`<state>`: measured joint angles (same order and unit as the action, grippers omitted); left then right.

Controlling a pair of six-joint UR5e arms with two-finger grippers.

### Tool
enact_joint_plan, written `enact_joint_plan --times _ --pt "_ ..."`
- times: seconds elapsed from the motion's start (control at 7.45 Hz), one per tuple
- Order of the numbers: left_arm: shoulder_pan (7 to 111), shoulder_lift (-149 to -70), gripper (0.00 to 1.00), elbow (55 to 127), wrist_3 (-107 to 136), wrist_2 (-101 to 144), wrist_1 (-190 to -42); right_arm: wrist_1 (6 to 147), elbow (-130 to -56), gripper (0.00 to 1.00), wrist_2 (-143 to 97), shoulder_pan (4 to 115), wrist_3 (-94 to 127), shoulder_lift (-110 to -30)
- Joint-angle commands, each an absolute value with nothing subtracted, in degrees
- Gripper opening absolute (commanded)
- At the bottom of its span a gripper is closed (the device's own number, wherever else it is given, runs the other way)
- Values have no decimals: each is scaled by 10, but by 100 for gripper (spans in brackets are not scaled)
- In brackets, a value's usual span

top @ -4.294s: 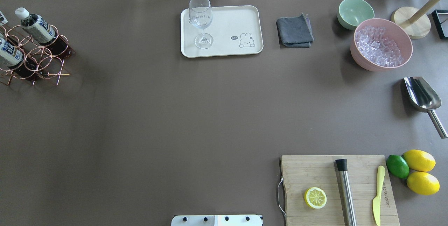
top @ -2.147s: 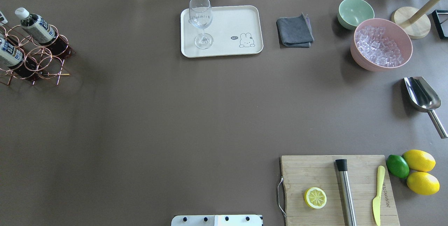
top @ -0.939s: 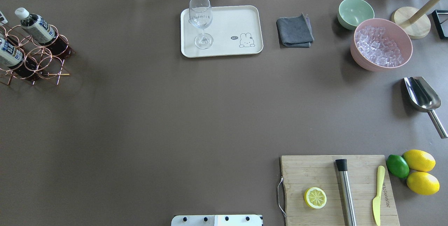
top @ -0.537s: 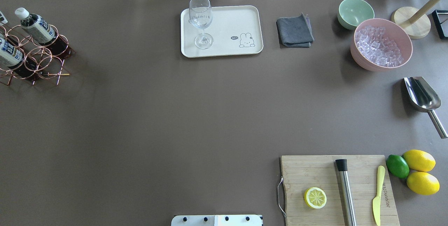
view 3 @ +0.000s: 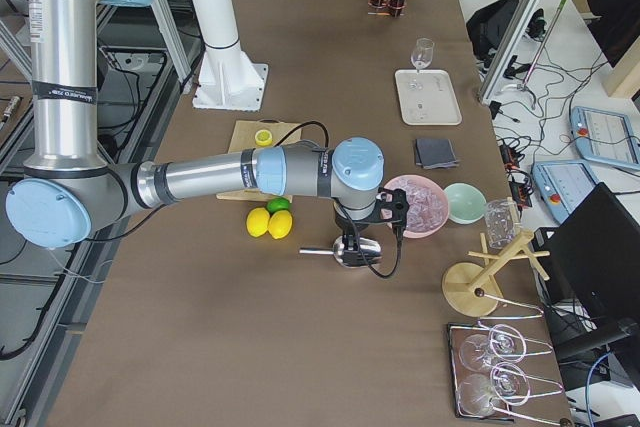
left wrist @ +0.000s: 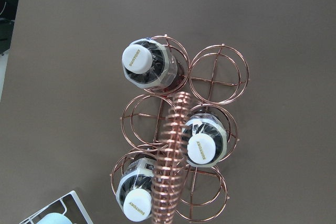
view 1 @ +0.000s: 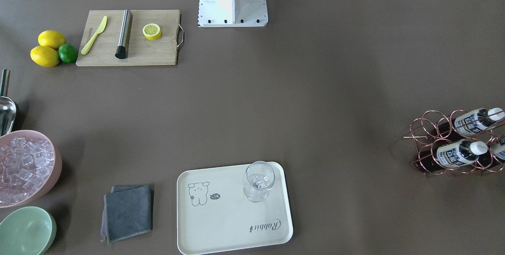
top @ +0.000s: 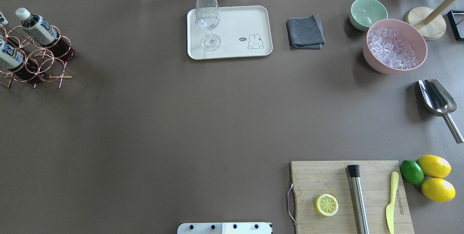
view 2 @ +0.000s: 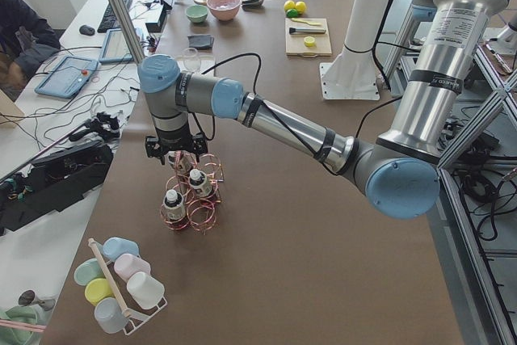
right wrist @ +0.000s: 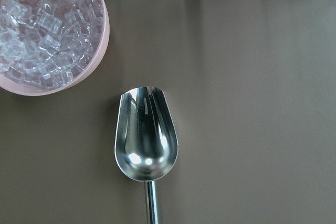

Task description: Take tea from basket to plate

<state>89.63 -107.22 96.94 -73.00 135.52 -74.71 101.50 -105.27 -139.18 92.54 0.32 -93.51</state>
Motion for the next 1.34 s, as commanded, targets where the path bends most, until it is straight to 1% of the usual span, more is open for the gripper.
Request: enact_joint_plan --times 0.0,0.27,0.54,0.67,0.81,0.94,1.07,1.21 --pt "873 -1087 95 961 -738 1359 -746 1013 -1072 100 -1396 911 5 -935" --pt "861 -1093 95 947 -755 1373 -746 1012 -1125 100 -1387 848 128 -921" --pt "860 -1110 93 922 -768 1373 -746 1012 -1131 100 -1385 820 149 -886" --pt "860 -1112 88 920 -769 1373 -746 1012 -1140 100 -1380 798 188 -869" --pt "860 -1114 74 920 -770 1373 -746 1012 -1141 100 -1374 779 204 -857" --pt "860 -1114 51 920 -770 1373 -745 1011 -1139 100 -1374 772 203 -847" --pt "860 -1114 32 921 -771 1373 -746 992 -1136 100 -1369 765 205 -846" --pt "861 -1114 10 924 -772 1373 -750 987 -1132 100 -1363 764 204 -846"
